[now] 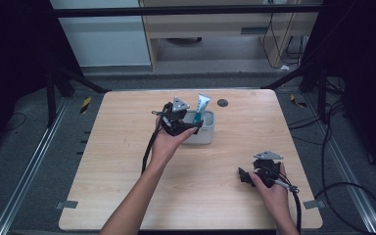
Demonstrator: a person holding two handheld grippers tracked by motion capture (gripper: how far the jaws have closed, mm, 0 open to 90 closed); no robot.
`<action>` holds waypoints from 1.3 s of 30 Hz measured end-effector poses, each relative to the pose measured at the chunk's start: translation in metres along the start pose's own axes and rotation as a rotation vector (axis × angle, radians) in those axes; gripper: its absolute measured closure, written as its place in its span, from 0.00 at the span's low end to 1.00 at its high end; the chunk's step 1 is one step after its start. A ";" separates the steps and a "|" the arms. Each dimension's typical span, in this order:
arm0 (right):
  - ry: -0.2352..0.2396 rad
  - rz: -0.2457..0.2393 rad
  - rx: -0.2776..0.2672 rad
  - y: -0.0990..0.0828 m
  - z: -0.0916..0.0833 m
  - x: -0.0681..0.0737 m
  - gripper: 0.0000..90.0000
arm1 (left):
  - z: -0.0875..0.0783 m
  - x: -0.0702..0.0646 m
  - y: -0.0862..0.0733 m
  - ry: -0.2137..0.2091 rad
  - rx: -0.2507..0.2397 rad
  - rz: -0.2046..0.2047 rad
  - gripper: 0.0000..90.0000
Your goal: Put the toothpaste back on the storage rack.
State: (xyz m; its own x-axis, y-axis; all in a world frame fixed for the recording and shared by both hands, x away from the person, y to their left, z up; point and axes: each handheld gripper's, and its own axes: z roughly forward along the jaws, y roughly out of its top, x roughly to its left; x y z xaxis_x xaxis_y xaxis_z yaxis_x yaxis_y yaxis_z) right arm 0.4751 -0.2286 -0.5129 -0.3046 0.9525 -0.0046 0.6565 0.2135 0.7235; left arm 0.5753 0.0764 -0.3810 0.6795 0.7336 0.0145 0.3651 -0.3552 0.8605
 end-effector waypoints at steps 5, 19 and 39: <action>0.000 0.000 0.000 0.000 0.000 0.000 0.00 | -0.006 -0.001 0.000 -0.016 0.012 -0.001 0.12; -0.005 0.003 -0.001 0.000 0.000 0.001 0.01 | -0.037 0.004 -0.011 -0.015 0.044 0.029 0.06; -0.005 0.003 -0.001 0.000 0.000 0.001 0.01 | -0.072 0.022 -0.054 0.041 0.153 0.070 0.05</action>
State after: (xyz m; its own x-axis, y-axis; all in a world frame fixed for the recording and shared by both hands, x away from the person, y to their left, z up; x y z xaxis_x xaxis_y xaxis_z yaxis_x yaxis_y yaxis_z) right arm 0.4745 -0.2280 -0.5129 -0.2991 0.9542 -0.0061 0.6564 0.2104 0.7244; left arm 0.5246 0.1540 -0.3907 0.6812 0.7259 0.0955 0.4122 -0.4881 0.7693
